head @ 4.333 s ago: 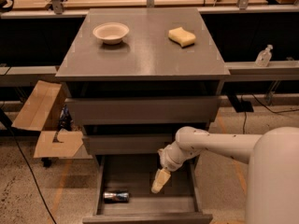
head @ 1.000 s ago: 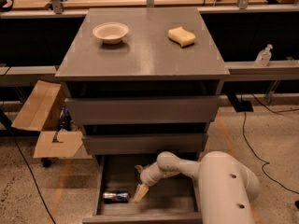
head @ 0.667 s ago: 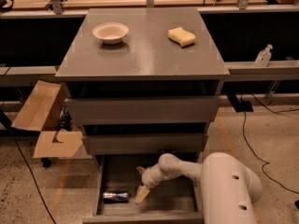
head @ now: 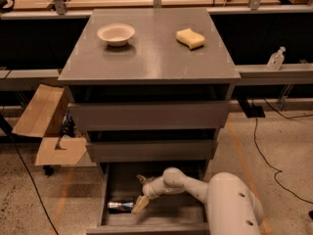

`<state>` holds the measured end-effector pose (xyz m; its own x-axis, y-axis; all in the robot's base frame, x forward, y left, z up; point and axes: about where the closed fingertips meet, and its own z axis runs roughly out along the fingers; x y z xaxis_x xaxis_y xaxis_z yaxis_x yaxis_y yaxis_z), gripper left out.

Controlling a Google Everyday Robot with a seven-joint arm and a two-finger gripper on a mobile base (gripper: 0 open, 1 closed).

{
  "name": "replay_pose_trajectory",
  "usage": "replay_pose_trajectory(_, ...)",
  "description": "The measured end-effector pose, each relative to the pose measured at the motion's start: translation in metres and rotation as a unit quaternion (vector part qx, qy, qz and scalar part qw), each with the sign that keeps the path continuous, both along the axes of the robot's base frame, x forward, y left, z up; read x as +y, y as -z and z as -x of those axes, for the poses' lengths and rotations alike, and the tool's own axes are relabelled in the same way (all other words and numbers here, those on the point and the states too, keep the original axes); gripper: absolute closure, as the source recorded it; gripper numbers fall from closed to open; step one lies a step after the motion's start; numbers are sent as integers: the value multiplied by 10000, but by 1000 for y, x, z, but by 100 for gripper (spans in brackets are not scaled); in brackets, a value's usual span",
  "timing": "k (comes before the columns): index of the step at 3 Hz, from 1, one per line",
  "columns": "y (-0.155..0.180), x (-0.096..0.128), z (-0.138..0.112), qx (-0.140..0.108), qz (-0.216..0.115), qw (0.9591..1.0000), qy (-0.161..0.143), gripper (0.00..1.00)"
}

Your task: Pick redbull can from bottom drawer and place on counter

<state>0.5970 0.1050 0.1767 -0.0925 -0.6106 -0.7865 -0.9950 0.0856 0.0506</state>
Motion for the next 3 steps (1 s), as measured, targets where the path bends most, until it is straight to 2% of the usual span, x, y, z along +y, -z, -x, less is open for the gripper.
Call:
replay_pose_trajectory(1, 23, 25, -5, 75, -354, 9993, -48, 0)
replay_pose_trajectory(2, 49, 45, -8, 249, -522, 9982, -124, 0)
replay_pose_trajectory(3, 71, 57, -6, 439, -564, 9973, -151, 14)
